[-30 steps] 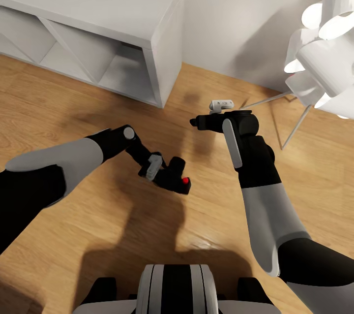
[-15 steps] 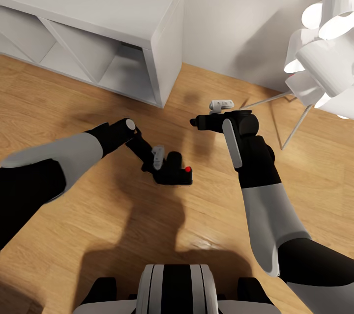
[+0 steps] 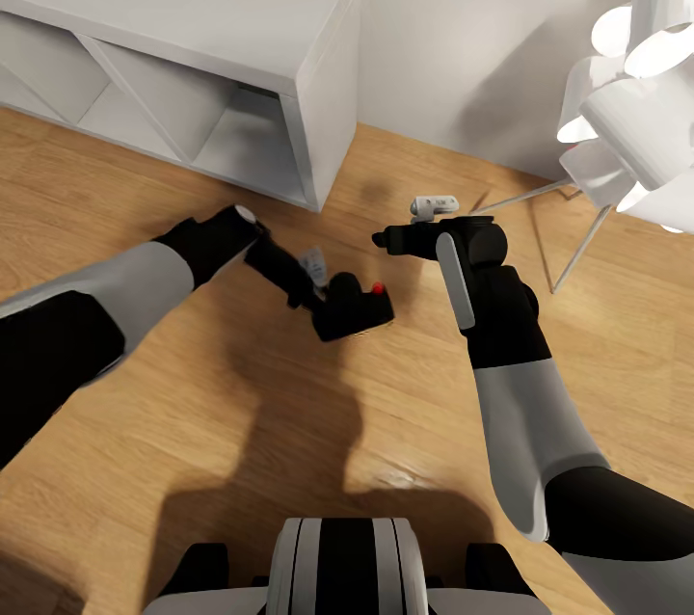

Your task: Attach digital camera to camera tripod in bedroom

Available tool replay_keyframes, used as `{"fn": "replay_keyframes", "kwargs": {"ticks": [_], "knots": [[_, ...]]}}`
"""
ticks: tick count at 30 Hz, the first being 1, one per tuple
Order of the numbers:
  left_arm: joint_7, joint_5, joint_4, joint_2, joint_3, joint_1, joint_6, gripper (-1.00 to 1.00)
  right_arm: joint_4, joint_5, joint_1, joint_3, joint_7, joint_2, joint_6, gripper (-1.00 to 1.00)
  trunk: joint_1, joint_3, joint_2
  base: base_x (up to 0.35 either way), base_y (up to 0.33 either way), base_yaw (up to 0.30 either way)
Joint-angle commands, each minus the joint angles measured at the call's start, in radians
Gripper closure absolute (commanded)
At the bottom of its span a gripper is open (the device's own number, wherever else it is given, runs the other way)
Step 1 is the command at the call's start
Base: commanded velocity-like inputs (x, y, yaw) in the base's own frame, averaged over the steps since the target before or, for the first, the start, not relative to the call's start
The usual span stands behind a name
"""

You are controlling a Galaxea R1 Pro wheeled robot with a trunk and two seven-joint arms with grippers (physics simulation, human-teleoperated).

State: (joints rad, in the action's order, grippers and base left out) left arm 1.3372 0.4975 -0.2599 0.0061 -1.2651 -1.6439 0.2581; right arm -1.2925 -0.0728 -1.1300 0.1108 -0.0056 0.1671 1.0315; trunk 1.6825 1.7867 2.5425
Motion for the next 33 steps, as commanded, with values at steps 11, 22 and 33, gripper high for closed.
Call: {"fn": "replay_keyframes", "kwargs": {"ticks": [11, 22, 33], "knots": [[-0.019, 0.006, 0.004, 0.033, 0.208, 0.002, 0.248, 1.0, -0.001, -0.004, 0.0, 0.0, -0.001, 0.0, 0.004, -1.0, 0.0, 0.001, 0.0, 0.0, 0.0, 0.0], [-0.116, 0.009, 0.006, 0.045, 0.267, 0.004, 0.425, 1.0, -0.001, -0.004, 0.0, 0.0, -0.001, 0.0, 0.004, -1.0, 0.0, 0.001, 0.0, 0.0, 0.0, 0.0], [-0.208, 0.009, 0.005, 0.079, 0.419, 0.047, 0.486, 1.0, -0.001, -0.004, 0.0, 0.0, -0.001, 0.0, 0.004, -1.0, 0.0, 0.001, 0.0, 0.0, 0.0, 0.0]]}}
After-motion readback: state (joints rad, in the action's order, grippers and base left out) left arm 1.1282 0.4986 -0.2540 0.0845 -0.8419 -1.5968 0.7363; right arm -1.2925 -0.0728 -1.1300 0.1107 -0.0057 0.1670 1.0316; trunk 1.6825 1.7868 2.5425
